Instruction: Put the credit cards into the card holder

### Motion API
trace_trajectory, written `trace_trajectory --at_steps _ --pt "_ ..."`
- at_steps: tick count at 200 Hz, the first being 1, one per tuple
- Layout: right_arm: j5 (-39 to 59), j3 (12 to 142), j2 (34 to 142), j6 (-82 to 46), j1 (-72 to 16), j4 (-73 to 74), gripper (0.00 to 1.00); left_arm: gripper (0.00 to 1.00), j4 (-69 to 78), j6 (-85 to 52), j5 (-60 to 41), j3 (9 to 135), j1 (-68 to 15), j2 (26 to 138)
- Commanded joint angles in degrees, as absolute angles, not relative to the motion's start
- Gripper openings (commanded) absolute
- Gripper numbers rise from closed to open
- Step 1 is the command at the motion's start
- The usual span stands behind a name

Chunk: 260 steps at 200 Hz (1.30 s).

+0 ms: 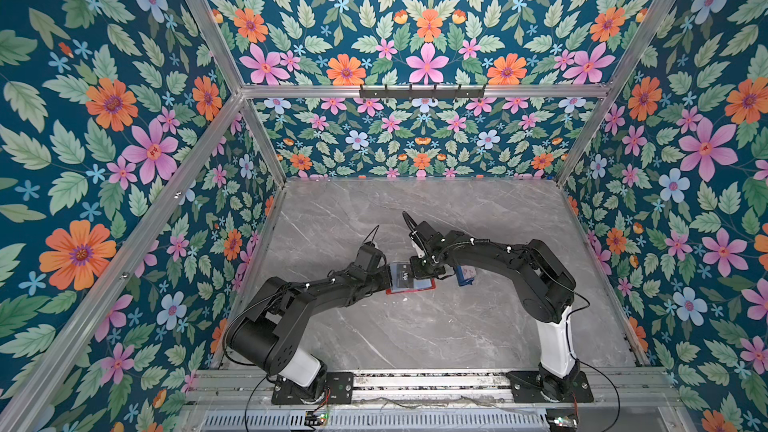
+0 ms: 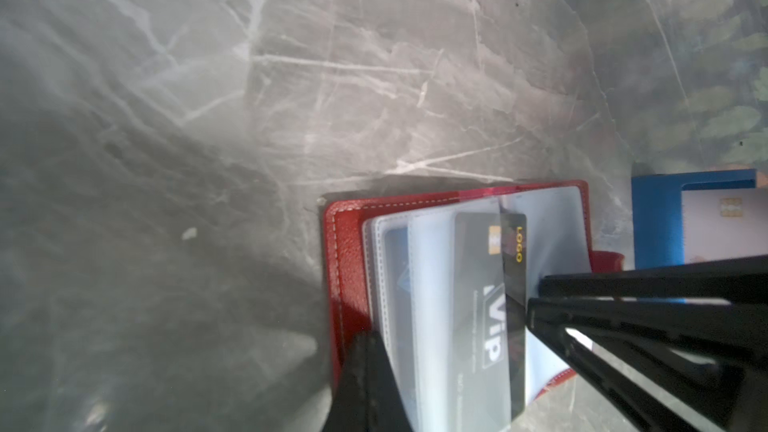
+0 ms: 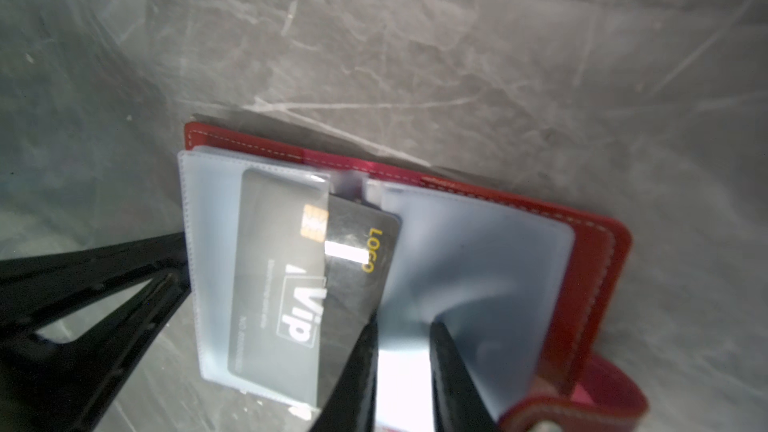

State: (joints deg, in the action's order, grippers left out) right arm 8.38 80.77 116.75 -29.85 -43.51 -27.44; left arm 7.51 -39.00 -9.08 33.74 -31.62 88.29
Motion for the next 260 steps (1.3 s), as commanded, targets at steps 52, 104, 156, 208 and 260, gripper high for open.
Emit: trace_trajectory --at_steps 52,104,156,208,260 --pt "6.85 83.6 118.77 -30.5 -43.77 -33.13 0.08 0.01 1.14 -38.4 -8.46 33.05 -31.69 88.75" --pt "7.69 87.67 121.85 -29.29 -44.25 -36.5 0.15 0.01 1.16 -38.26 -8.35 32.96 -31.8 88.73" --pt "8.43 89.31 123.81 -28.84 -44.74 -38.25 0.25 0.01 1.14 -38.2 -8.28 32.96 -31.79 88.64" --pt "9.65 89.74 124.27 -27.87 -45.35 -39.0 0.3 0.01 1.05 -38.19 -8.0 33.02 -31.74 88.58" --pt "10.19 87.47 121.63 -28.52 -45.44 -37.01 0.32 0.01 0.7 -37.57 -7.57 33.46 -31.81 88.9"
